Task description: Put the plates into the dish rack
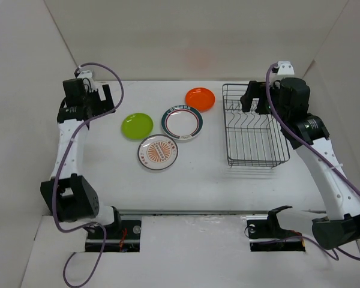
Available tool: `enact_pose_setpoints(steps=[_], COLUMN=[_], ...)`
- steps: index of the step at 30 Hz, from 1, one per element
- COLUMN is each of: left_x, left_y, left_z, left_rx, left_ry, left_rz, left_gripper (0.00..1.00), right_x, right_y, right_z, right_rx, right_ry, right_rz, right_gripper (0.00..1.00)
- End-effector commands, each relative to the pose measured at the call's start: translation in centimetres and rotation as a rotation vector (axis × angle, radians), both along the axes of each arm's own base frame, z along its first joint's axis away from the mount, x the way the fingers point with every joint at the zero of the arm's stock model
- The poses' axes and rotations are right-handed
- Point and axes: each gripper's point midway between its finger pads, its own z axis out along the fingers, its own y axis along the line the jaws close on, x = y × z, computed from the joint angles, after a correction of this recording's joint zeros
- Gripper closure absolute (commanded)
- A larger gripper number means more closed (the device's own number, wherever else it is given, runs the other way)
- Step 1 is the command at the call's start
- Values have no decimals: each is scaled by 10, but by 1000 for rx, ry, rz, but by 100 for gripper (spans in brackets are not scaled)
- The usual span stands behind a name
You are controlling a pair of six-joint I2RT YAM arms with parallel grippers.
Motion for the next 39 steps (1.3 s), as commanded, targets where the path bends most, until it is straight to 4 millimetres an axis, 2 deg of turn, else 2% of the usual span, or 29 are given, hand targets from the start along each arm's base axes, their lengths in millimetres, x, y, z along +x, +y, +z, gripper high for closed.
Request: enact_pose_setpoints(steps=[1,2,3,4,6,8,9,12,13,16,18,19,21,24,28,29,31,35,37,39], left_x=[13,17,23,24,34,38,41,47,49,54,57,59,60,66,71,73,73,76,76,80], left_y=[-4,-2,-8,1,0,11,10,11,9,10,9,10,10,11,-6,-4,-13,-12,-13,-12], left_z=[5,1,-7,-16,-33,-46,-63,-75,-87,-103,-129,-126,-146,-161,-174,-179,-191,-203,-207,-205], left_rx=[-118,-138,-191,-225,-302,-344,-372,-417,-438,-460,-494,-490,-513,-542,-552,-546,-548,-555,-568,-565], left_ry=[-54,-54,-35,-18,20,44,79,99,122,148,194,187,227,250,274,282,311,326,337,321], left_rz=[-113,-128,-196,-197,-256,-250,-256,-277,-295,-297,-294,-296,-287,-281,-309,-297,-308,-304,-296,-294], left_gripper=[0,0,0,0,0,0,0,0,0,0,0,0,2,5,5,6,6,11,17,18], right_x=[4,4,4,3,5,4,5,1,1,2,0,0,-2,-1,2,2,5,8,10,11], right_y=[9,10,10,12,15,21,23,34,34,35,39,42,45,43,39,39,38,43,45,45], right_z=[21,16,16,16,11,9,8,13,9,11,11,13,14,13,15,20,16,17,16,12], right_rx=[32,32,32,35,38,48,52,61,59,63,52,57,54,43,38,40,35,42,45,43], right_ry=[-81,-70,-69,-69,-66,-67,-70,-94,-86,-94,-97,-107,-109,-112,-122,-131,-121,-131,-132,-123], right_rz=[46,55,55,65,78,109,121,176,176,185,218,230,255,249,222,222,213,232,241,241], right_gripper=[0,0,0,0,0,0,0,0,0,0,0,0,0,0,0,0,0,0,0,0])
